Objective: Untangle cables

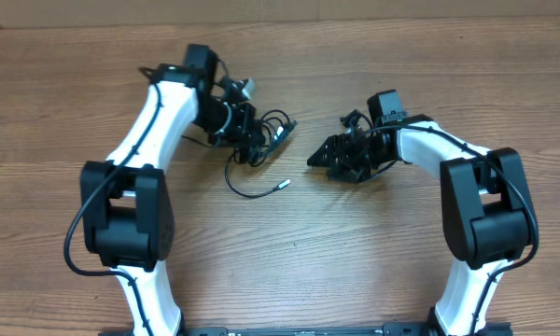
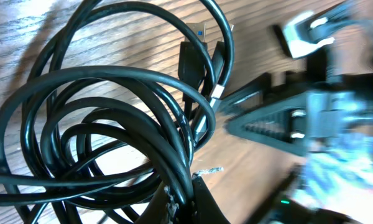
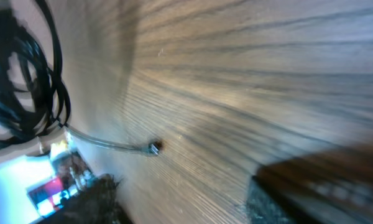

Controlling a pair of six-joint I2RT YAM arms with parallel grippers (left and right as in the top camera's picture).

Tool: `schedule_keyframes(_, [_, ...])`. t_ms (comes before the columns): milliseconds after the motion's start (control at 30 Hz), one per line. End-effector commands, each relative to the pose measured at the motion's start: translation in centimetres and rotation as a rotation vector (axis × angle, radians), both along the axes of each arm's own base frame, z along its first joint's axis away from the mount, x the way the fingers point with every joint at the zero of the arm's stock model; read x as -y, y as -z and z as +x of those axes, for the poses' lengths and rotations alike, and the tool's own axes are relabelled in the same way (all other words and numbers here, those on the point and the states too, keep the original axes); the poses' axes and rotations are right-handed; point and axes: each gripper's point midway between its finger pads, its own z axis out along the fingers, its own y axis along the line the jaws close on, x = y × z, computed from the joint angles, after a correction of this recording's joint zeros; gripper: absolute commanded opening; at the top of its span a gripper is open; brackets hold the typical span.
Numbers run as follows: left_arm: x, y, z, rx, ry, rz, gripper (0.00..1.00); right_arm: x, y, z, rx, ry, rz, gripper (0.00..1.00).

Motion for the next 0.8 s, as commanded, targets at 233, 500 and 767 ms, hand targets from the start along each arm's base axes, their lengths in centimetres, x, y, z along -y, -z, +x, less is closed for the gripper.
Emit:
schedule_keyframes(233, [1.6,-4.4,0.0,-0.003,0.014,-0.296,0.04,-3.3,-4.5,-0.2,0.099,-0.124,0.335,0.66])
schedule_keyframes(500, [1.9,-4.5,-0.3,-0.032,0.009,-0.306,0.04,-5.6,-6.1,0.0,0.186,-0.192,0.411,0.71])
schedule_keyframes(767, [2.0,-4.6,-0.5,-0.04,0.01,-0.312,0.04,-6.4,-7.1,1.5,0.194,-0.151,0.435,0.69])
